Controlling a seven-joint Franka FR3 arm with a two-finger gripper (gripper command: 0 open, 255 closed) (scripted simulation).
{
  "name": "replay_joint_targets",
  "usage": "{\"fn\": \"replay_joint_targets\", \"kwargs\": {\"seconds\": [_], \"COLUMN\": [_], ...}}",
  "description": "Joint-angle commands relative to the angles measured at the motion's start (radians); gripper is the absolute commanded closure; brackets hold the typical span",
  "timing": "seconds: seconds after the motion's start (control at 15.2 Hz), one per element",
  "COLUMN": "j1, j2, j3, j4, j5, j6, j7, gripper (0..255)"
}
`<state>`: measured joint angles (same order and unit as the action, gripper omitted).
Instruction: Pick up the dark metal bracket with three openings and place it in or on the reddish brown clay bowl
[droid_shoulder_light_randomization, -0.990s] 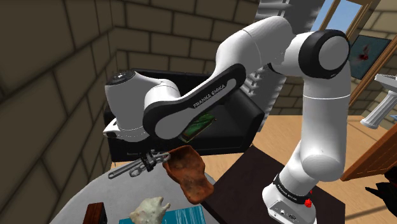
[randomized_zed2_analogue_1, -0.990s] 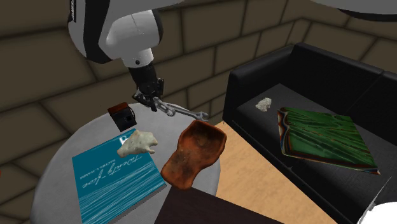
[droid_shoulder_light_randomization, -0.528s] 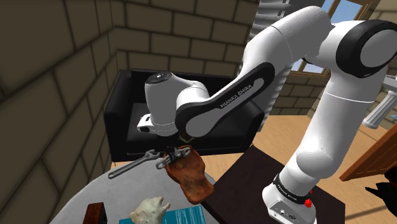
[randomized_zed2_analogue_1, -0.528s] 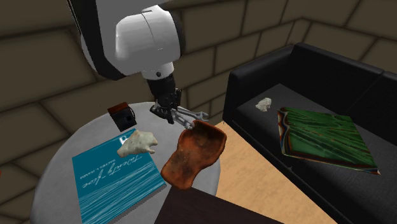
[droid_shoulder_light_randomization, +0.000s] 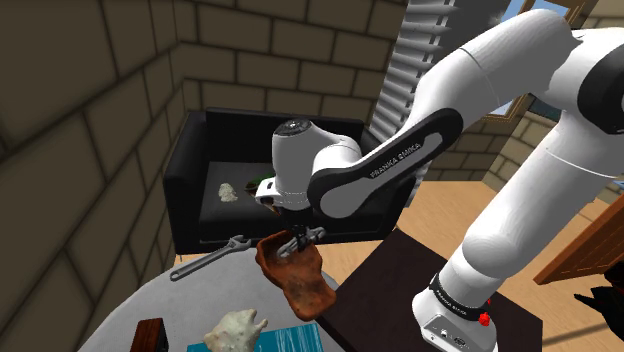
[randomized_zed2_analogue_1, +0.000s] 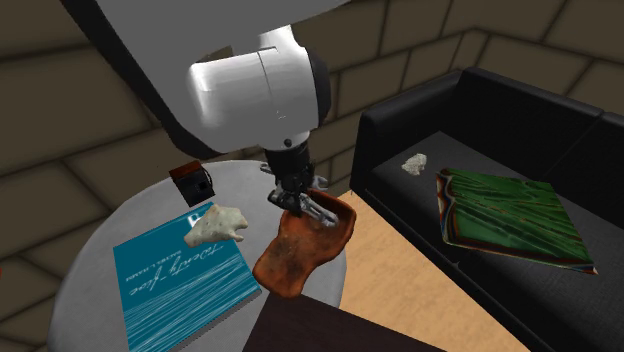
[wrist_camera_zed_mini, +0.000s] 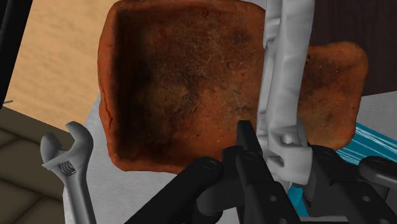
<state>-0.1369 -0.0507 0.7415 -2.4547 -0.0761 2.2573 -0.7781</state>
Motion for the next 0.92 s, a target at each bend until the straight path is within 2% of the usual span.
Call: {"fn": "replay_joint_targets", "kwargs": {"seconds": [0.0, 0.59, 0.86], "j1": [-0.004, -0.001, 0.0], "j2": [0.019, 0.165, 0.165], "j3": [0.0, -0.018, -0.019], "j4": [-0.012, -0.029, -0.029], "j5": [-0.019, -0.177, -0.176], "j6": [0.027, 0.138, 0.138], "j7": [0.012, 0.135, 0.135], "gripper": [255, 255, 255]}}
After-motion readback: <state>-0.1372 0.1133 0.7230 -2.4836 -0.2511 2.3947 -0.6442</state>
